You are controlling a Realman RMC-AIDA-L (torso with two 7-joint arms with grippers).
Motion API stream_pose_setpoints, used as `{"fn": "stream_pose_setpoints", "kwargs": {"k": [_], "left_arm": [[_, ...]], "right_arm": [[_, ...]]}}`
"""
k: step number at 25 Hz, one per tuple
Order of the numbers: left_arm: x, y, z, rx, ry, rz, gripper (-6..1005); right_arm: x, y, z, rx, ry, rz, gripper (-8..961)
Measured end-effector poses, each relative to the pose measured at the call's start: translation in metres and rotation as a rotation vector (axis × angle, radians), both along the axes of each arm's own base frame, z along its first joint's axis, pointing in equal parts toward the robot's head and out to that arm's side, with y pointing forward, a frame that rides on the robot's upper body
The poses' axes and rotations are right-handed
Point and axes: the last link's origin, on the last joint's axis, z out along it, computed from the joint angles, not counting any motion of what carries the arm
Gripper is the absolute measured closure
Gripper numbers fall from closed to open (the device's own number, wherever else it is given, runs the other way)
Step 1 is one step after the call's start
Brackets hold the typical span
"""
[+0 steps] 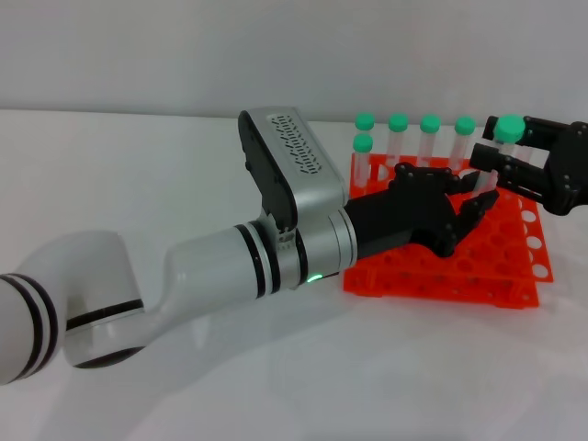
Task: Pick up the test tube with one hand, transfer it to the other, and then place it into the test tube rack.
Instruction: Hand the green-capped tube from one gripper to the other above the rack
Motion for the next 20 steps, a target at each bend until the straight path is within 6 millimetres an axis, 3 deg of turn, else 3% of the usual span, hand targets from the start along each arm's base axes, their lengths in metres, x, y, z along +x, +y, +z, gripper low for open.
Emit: {"fn": "stream_pose_setpoints", "kwargs": {"k": [17, 20], "left_arm": [[-0.0023, 0.0005, 0.0007, 0.001, 0.015, -0.01, 808], [-0.0025, 0.0003, 0.0008, 0.001, 0.015, -0.009, 808]], "right_arm": [[0.0044, 0.0038, 0.0002, 0.021, 0.003, -0.044, 704], [0.0051, 0.0043, 0.0017, 0.031, 0.014, -0.052, 722]]}}
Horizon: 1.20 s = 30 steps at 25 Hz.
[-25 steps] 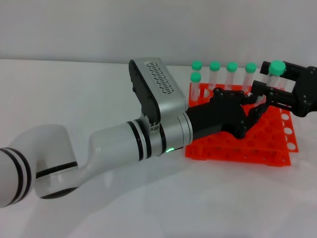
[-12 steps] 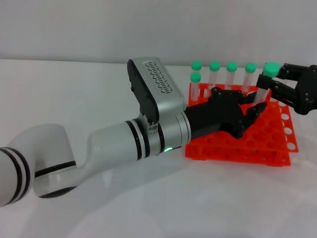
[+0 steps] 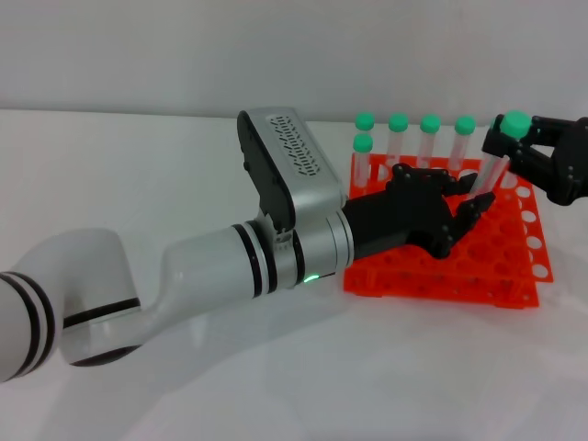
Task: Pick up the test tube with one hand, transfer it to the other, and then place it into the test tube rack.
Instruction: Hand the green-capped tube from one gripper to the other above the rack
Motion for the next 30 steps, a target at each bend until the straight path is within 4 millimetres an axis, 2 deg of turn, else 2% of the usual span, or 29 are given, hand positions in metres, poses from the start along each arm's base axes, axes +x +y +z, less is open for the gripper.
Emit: {"fn": "stream_pose_setpoints", "kwargs": {"k": [18, 29, 30], "left_arm": [[-0.006, -0.001, 0.001, 0.037, 0.018, -0.013, 808], [-0.014, -0.002, 0.005, 0.116, -0.006, 0.006, 873], [-0.016, -0.003, 0.005, 0.126, -0.007, 0.012, 831]], "right_arm": [[0.003, 0.002, 0.008, 0.037, 0.03, -0.023, 741], [0.009, 0.001, 0.014, 0.062, 0.043, -0.043, 742], [0.009, 0.001, 0.015, 0.067, 0.047, -0.048, 742]]}}
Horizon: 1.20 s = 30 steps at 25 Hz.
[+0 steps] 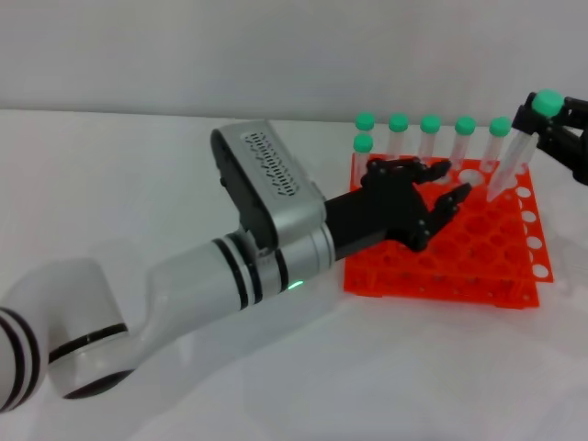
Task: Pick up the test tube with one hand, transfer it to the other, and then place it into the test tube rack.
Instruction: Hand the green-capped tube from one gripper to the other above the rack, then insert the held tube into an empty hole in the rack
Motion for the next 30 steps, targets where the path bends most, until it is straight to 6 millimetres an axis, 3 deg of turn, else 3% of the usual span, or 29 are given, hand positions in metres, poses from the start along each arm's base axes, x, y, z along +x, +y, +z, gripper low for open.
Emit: {"fn": "stream_pose_setpoints", "kwargs": {"k": [8, 13, 21, 22, 23, 30], "left_arm": [[-0.024, -0.018, 0.009, 0.143, -0.046, 0.042, 505], [-0.05, -0.039, 0.031, 0.27, -0.168, 0.109, 303], [-0.11, -0.071, 0.071, 0.471, -0.327, 0.321, 153], [-0.11, -0.071, 0.071, 0.471, -0.327, 0.321, 134], [-0.126, -0.082, 0.079, 0.516, -0.334, 0.359, 115], [-0.151, -0.096, 0.089, 0.579, -0.333, 0.444, 106]], "right_arm": [[0.008, 0.006, 0.004, 0.05, 0.004, -0.064, 739], [0.006, 0.008, -0.001, 0.067, 0.017, -0.079, 738], [-0.009, 0.014, -0.023, 0.089, 0.067, -0.087, 735], [-0.009, 0.014, -0.023, 0.089, 0.067, -0.087, 734], [-0.014, 0.017, -0.029, 0.073, 0.068, -0.083, 734], [-0.02, 0.027, -0.05, 0.062, 0.04, -0.1, 732]]}}
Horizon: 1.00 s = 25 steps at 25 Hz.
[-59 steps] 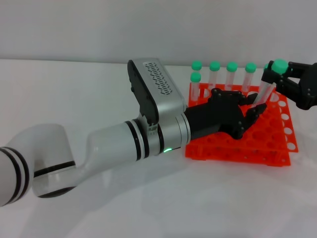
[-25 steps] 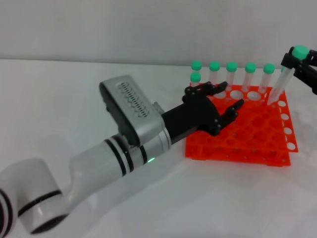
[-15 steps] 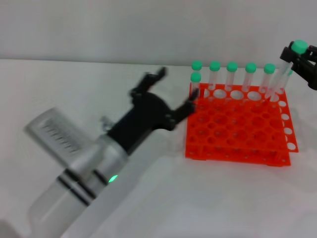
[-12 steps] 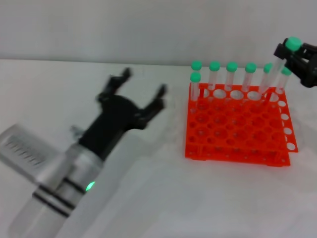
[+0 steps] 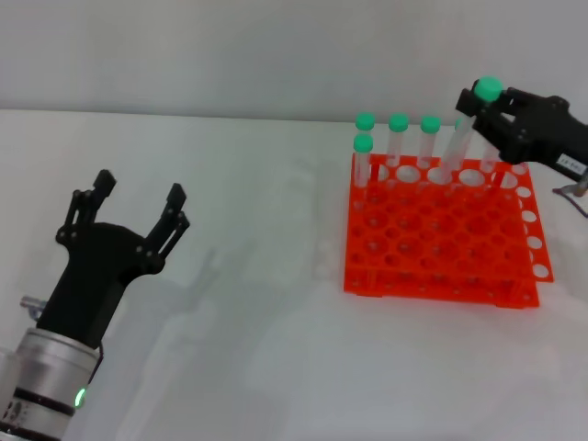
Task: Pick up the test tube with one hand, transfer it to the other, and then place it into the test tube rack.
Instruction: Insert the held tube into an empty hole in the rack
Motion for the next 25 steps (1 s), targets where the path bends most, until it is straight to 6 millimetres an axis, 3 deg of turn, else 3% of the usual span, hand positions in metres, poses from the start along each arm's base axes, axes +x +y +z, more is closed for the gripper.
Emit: {"fn": "stream_pose_setpoints", "kwargs": {"k": [10, 25], "left_arm": [[-0.013, -0.004, 0.002, -0.003, -0.009, 0.055, 106], [-0.018, -0.005, 0.002, -0.013, -0.012, 0.075, 106]], "right_arm": [[-0.025, 0.017, -0.032, -0.02, -0.061, 0.021, 728], [-0.041, 0.035, -0.055, 0.011, -0.166, -0.001, 723]]}}
